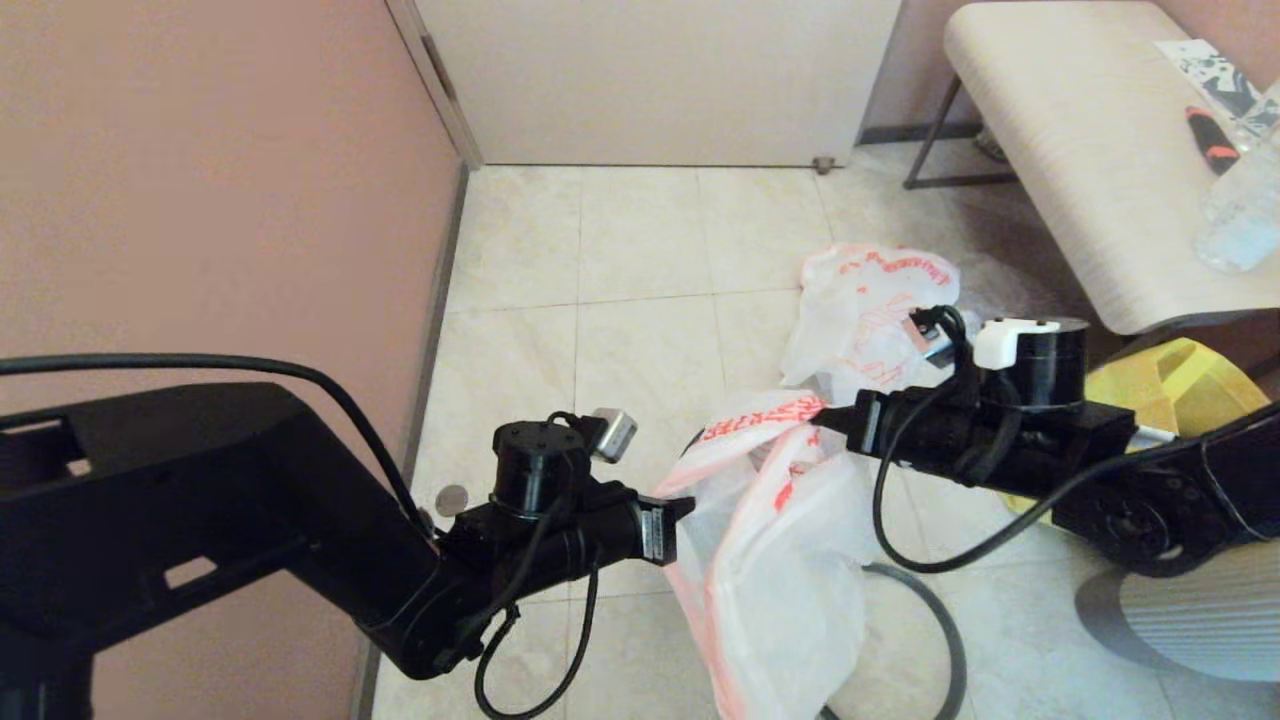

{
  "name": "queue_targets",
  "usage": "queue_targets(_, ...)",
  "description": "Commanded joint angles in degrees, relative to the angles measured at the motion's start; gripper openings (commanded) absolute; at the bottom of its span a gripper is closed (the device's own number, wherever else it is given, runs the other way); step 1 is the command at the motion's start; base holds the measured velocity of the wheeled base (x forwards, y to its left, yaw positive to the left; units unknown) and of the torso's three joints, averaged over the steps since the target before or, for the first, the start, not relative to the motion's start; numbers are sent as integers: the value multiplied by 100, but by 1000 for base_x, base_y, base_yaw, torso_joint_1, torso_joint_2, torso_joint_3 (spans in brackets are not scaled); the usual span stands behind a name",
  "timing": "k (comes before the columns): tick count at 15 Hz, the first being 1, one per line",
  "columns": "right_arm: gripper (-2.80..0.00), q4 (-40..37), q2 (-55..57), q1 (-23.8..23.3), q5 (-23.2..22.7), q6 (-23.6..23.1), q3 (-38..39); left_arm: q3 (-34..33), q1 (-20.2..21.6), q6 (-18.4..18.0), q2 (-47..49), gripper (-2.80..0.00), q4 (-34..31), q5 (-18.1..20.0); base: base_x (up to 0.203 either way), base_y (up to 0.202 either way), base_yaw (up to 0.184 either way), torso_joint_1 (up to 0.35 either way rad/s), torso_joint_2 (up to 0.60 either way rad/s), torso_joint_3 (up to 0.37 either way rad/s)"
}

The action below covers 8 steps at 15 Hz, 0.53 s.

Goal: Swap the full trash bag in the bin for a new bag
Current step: Put the new garbage bag on the trash can

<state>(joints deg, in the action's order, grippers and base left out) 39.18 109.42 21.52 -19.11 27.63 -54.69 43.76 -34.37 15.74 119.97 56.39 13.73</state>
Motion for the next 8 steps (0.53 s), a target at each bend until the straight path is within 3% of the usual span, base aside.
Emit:
queue_targets(1, -280, -179, 620, -7, 358, -335, -576, 228, 236, 17, 305, -280, 38, 108, 0, 0, 0, 0, 0, 0)
queue_targets(3, -280, -234, 675, -36, 649, -855, -623, 238, 282, 74, 290, -280, 38, 272, 0, 0, 0, 0, 0, 0)
queue_targets(4, 0, -236, 638, -23, 680, -907, -585, 249, 290, 170, 279, -280, 38, 330, 0, 0, 0, 0, 0, 0)
queue_targets(8, 0, -540, -274, 72, 652, -896, -168, 260, 258, 228, 246, -280, 38, 376, 0, 0, 0, 0, 0, 0)
